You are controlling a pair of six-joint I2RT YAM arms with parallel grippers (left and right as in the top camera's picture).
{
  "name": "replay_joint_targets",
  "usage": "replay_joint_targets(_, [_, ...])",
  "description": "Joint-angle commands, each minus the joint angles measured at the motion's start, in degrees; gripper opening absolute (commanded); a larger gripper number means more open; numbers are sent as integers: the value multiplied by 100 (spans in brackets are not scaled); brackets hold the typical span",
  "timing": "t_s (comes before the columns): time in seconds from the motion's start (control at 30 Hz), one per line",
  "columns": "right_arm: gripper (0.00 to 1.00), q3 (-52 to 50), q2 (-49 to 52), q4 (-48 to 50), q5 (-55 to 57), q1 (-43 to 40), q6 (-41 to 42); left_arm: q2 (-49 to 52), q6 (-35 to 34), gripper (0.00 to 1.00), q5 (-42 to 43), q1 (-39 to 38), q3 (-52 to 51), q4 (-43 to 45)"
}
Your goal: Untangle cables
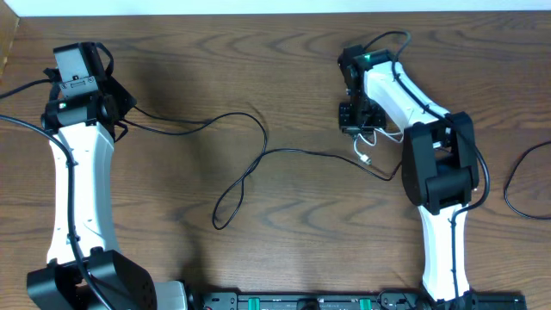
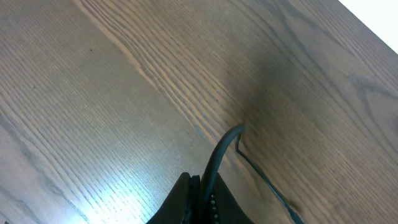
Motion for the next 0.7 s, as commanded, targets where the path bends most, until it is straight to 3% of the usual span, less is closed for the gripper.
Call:
replay_joint_targets(0.0, [1, -195, 205, 223, 221, 42, 192, 4, -26, 8, -33, 31, 63, 0])
replay_joint_targets(0.07, [1, -190, 199, 328, 219, 20, 168, 4, -26, 8, -33, 31, 63, 0])
replay_joint_targets(0.2, [1, 264, 151, 295, -37, -87, -750, 4, -26, 8, -31, 31, 63, 0])
replay_joint_targets(0.37, [1, 1722, 111, -614, -142, -358, -1491, 4, -28, 8, -31, 31, 63, 4])
replay_joint_targets(0.53, [1, 3012, 111, -1222, 205, -1086, -1539, 4, -28, 8, -31, 31, 63, 4])
replay_joint_targets(0.67, [1, 3213, 109, -1405, 977, -1698, -1128, 4, -28, 8, -31, 31, 63, 4])
